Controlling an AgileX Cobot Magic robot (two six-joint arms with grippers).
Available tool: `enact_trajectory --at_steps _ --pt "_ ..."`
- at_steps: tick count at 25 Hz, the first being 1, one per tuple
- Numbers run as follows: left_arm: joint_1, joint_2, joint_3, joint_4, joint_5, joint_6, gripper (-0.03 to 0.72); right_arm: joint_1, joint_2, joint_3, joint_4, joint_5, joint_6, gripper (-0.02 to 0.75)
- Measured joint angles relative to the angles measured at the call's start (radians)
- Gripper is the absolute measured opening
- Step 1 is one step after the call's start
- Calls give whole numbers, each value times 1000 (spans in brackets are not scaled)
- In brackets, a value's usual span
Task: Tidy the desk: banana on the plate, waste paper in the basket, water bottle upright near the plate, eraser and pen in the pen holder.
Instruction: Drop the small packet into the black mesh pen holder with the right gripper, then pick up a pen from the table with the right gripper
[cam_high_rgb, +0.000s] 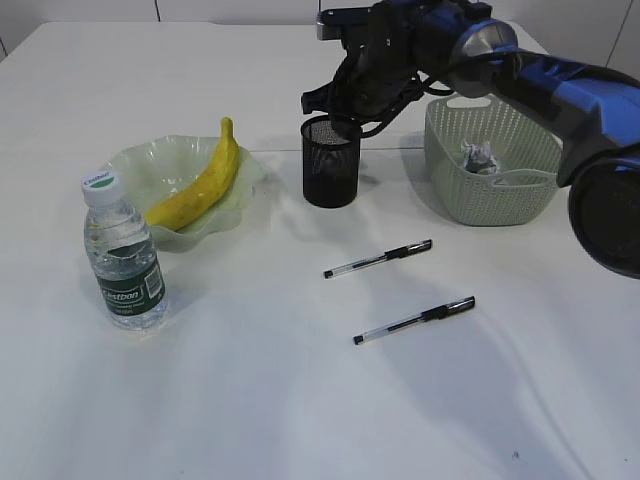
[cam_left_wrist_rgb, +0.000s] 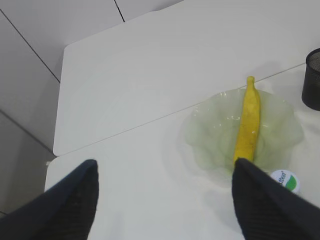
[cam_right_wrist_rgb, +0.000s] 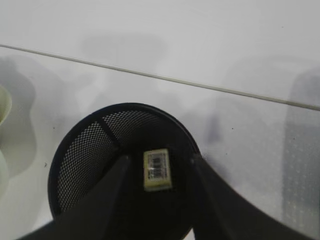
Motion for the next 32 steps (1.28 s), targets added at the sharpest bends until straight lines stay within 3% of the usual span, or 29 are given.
enact_trajectory --at_steps 11,17,32 --pt "0 0 0 0 0 0 591 0 0 -7 2 25 24 291" --pt "0 0 0 0 0 0 591 -2 0 -97 -3 84 32 292" --pt "0 0 0 0 15 0 591 -18 0 -322 -21 414 164 292"
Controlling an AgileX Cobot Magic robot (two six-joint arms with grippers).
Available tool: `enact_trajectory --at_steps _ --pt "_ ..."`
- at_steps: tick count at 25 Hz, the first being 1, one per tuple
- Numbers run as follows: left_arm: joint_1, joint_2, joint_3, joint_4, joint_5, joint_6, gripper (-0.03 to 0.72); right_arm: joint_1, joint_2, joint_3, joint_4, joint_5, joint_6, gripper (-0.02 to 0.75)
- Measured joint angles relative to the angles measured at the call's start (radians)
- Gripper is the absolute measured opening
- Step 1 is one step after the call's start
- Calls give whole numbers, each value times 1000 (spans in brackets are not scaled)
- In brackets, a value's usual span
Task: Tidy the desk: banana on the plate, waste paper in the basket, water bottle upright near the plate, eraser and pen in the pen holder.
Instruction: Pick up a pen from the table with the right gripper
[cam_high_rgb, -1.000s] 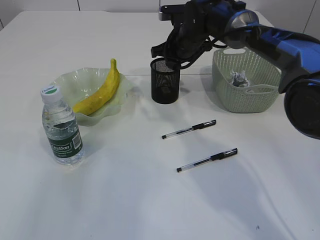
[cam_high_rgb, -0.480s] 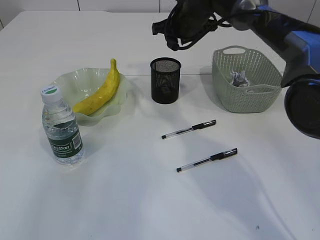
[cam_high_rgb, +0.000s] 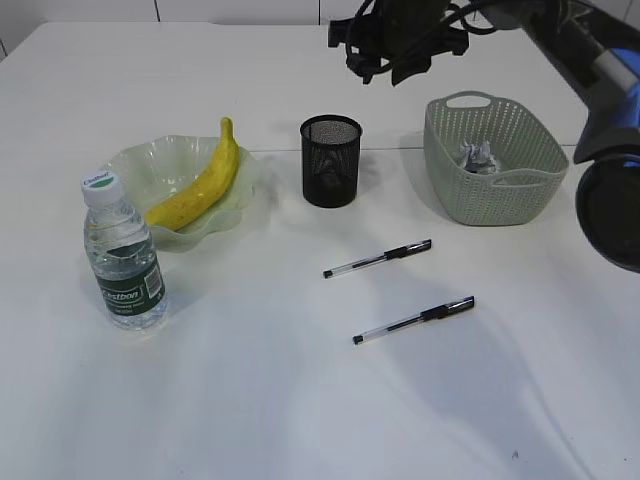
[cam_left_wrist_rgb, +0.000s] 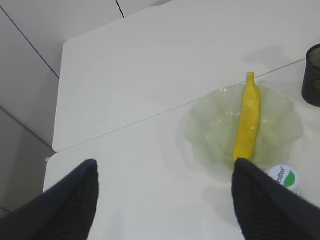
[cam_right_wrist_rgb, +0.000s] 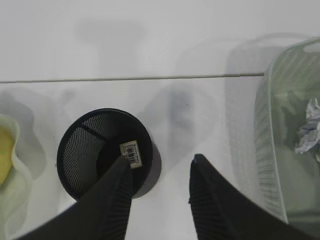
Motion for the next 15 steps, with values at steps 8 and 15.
enact_trajectory --at_steps 8,15 --pt "0 4 0 -6 2 0 591 -2 -10 -45 57 10 55 292" --pt "0 34 0 -8 27 0 591 -2 -40 -46 72 14 67 292"
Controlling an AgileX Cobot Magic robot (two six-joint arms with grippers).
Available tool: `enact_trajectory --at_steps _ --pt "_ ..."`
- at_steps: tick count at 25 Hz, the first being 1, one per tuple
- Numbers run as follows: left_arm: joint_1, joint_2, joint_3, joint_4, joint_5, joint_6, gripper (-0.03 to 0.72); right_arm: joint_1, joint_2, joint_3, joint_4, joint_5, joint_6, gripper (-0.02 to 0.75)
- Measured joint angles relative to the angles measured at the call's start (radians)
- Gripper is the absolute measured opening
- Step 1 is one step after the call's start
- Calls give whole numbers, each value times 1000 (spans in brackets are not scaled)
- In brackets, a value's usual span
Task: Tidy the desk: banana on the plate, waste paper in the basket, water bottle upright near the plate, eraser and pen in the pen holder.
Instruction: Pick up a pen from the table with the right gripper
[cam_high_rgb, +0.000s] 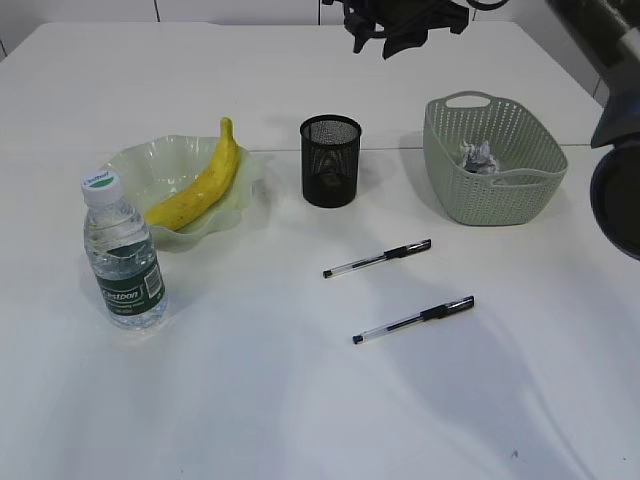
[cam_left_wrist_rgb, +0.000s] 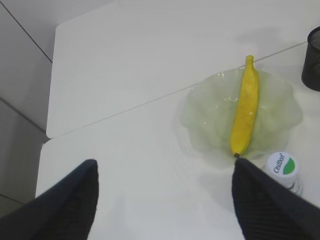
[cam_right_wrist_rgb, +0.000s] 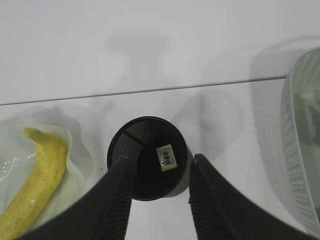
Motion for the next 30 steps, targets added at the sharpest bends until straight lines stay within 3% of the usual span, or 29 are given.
enact_trajectory --at_steps 8,30 --pt "0 7 0 -2 24 0 591 0 -25 0 20 2 -41 292" --pt "0 7 0 -4 4 0 591 0 -216 -4 24 8 -408 292"
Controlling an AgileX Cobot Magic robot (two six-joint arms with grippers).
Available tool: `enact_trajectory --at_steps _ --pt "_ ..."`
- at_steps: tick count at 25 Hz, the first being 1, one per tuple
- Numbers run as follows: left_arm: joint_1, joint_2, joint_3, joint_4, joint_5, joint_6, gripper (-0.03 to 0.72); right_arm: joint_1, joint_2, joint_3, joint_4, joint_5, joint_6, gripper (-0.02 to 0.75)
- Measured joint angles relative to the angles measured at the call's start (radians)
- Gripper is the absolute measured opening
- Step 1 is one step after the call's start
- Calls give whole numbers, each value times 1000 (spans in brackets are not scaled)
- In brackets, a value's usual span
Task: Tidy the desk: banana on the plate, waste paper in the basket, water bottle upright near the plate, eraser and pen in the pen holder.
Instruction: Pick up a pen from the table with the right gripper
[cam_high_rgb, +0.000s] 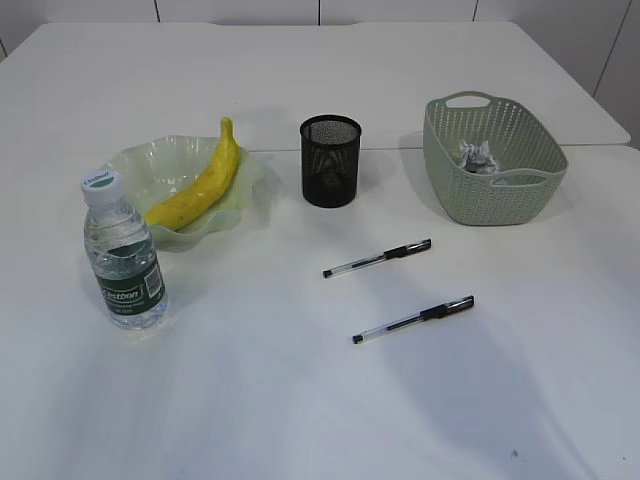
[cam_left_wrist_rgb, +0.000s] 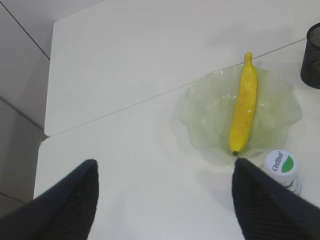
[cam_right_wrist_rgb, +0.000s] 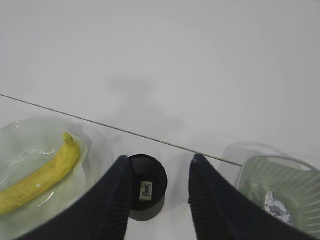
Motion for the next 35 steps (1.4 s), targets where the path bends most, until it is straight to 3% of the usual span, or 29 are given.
enact_trajectory --at_steps 22,35 --pt "0 0 0 9 -131 0 591 0 -265 -3 0 6 -28 283" --pt "0 -86 0 12 -352 0 591 0 -532 58 0 6 -70 282"
